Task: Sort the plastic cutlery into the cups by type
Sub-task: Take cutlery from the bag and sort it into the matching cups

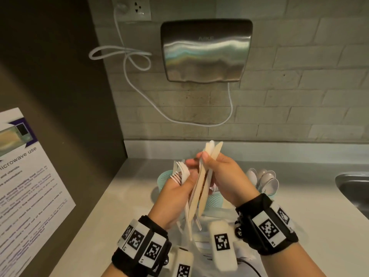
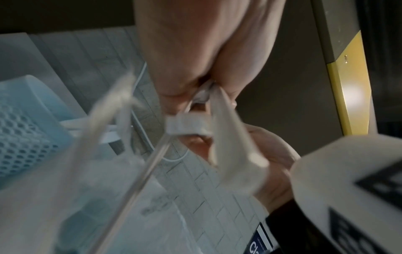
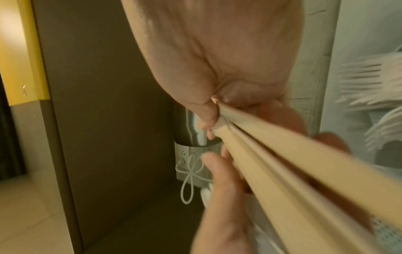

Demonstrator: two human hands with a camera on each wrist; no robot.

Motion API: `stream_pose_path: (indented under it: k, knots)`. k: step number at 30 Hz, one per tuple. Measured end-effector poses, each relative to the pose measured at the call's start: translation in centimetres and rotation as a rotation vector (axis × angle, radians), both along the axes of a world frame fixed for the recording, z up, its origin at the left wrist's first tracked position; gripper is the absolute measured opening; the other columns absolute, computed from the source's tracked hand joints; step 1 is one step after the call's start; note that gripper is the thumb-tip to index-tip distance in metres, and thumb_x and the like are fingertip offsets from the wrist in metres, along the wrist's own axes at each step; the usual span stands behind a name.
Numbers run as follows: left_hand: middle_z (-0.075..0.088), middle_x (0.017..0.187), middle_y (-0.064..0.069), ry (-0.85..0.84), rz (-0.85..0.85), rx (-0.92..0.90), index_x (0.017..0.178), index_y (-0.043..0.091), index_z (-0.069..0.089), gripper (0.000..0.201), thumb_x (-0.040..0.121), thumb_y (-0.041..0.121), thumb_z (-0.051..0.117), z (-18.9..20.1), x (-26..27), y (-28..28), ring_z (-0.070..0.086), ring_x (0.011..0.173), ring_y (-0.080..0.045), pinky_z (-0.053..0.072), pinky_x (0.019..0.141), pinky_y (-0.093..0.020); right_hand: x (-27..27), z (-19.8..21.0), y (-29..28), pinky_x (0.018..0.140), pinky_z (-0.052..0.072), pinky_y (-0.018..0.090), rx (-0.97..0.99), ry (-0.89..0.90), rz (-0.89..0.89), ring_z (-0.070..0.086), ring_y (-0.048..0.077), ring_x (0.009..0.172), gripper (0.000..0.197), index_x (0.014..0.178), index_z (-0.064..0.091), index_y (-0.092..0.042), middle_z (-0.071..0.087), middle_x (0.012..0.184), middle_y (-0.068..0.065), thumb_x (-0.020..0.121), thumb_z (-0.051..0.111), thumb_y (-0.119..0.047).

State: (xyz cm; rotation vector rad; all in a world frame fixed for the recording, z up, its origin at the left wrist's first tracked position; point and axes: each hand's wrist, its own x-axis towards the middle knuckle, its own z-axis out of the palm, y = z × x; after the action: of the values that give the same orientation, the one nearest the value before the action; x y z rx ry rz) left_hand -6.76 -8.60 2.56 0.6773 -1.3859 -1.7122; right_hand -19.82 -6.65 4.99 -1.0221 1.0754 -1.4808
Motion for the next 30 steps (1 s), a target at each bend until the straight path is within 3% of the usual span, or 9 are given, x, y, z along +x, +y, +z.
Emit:
stream_pose_path:
  k: [2, 4, 9, 15, 19, 22, 26, 28, 30]
  knots:
    - [0.073, 0.085, -0.011, -0.038, 0.048, -0.014, 0.108, 0.004, 0.065, 0.036, 0.089, 0.030, 0.049, -0.3, 0.5, -0.5, 0.070, 0.073, -0.017, 0.056, 0.065, -0.025, -0.4, 0.5, -0.6, 0.058, 0.057, 0.035, -0.037, -0.139, -0.019, 0.068, 0.023, 0.066, 0.017, 0.093, 0.055, -0.008, 0.072, 0.083, 0.009, 0.099, 0.041, -0.018]
    - [0.072, 0.078, -0.008, -0.031, 0.122, -0.039, 0.100, -0.001, 0.064, 0.033, 0.095, 0.025, 0.044, -0.4, 1.0, -1.0, 0.069, 0.068, -0.014, 0.055, 0.063, -0.023, -0.9, 1.2, -1.2, 0.065, 0.058, 0.034, -0.104, -0.220, -0.058, 0.068, 0.021, 0.065, 0.016, 0.095, 0.052, -0.007, 0.065, 0.073, 0.007, 0.100, 0.039, -0.016]
    - [0.065, 0.061, -0.005, 0.134, 0.303, -0.017, 0.081, 0.009, 0.055, 0.030, 0.097, 0.028, 0.040, 0.5, 2.9, -2.8, 0.064, 0.055, -0.017, 0.053, 0.050, -0.023, -0.4, 2.8, -3.6, 0.063, 0.048, 0.030, -0.279, -0.276, -0.145, 0.052, 0.013, 0.051, 0.016, 0.094, 0.050, -0.010, 0.048, 0.067, 0.002, 0.101, 0.037, -0.015]
    - [0.040, 0.044, 0.005, 0.041, 0.512, -0.102, 0.080, 0.012, 0.056, 0.028, 0.099, 0.028, 0.041, 0.2, 5.3, -4.9, 0.058, 0.048, -0.017, 0.048, 0.051, -0.021, 3.3, 2.2, -7.5, 0.056, 0.045, 0.023, -0.307, -0.252, -0.146, 0.046, 0.010, 0.050, 0.016, 0.100, 0.050, -0.016, 0.043, 0.069, 0.001, 0.102, 0.034, -0.015]
    - [0.040, 0.043, 0.007, 0.052, 0.641, -0.065, 0.079, 0.014, 0.058, 0.029, 0.098, 0.029, 0.042, -0.4, 7.1, -5.7, 0.051, 0.040, -0.012, 0.044, 0.045, -0.019, 4.1, 1.4, -9.6, 0.057, 0.043, 0.014, -0.315, -0.035, -0.256, 0.040, 0.011, 0.059, 0.020, 0.106, 0.050, -0.019, 0.041, 0.072, 0.000, 0.103, 0.032, -0.013]
    - [0.033, 0.043, 0.009, 0.072, 0.678, -0.058, 0.078, 0.013, 0.055, 0.029, 0.098, 0.030, 0.043, -0.4, 8.0, -6.0, 0.034, 0.036, -0.008, 0.032, 0.040, -0.019, 4.5, 0.0, -11.2, 0.060, 0.044, 0.009, -0.290, 0.066, -0.282, 0.042, 0.012, 0.064, 0.020, 0.116, 0.046, -0.014, 0.041, 0.074, 0.000, 0.102, 0.032, -0.009]
    - [0.025, 0.048, 0.009, 0.090, 0.636, -0.055, 0.066, 0.020, 0.041, 0.031, 0.095, 0.025, 0.052, -0.1, 8.5, -6.0, 0.021, 0.040, -0.005, 0.020, 0.039, -0.019, 5.5, -2.7, -12.9, 0.075, 0.042, 0.017, -0.176, 0.301, -0.187, 0.053, 0.011, 0.073, 0.019, 0.116, 0.042, -0.018, 0.048, 0.079, -0.003, 0.100, 0.036, -0.009]
    - [0.026, 0.051, 0.007, 0.070, 0.632, -0.049, 0.069, 0.020, 0.045, 0.027, 0.093, 0.018, 0.055, -0.2, 8.6, -6.2, 0.022, 0.043, -0.007, 0.022, 0.043, -0.021, 5.8, -3.8, -13.3, 0.072, 0.041, 0.010, -0.114, 0.398, -0.119, 0.054, 0.012, 0.076, 0.018, 0.112, 0.041, -0.016, 0.053, 0.082, -0.001, 0.098, 0.039, -0.006]
    - [0.029, 0.055, 0.004, 0.096, 0.620, -0.018, 0.080, 0.016, 0.052, 0.016, 0.092, 0.005, 0.052, -0.4, 8.5, -6.5, 0.025, 0.047, -0.009, 0.023, 0.051, -0.025, 5.9, -4.4, -13.5, 0.066, 0.041, 0.012, -0.023, 0.500, -0.038, 0.055, 0.016, 0.078, 0.017, 0.111, 0.043, -0.014, 0.055, 0.081, 0.002, 0.097, 0.040, -0.005]
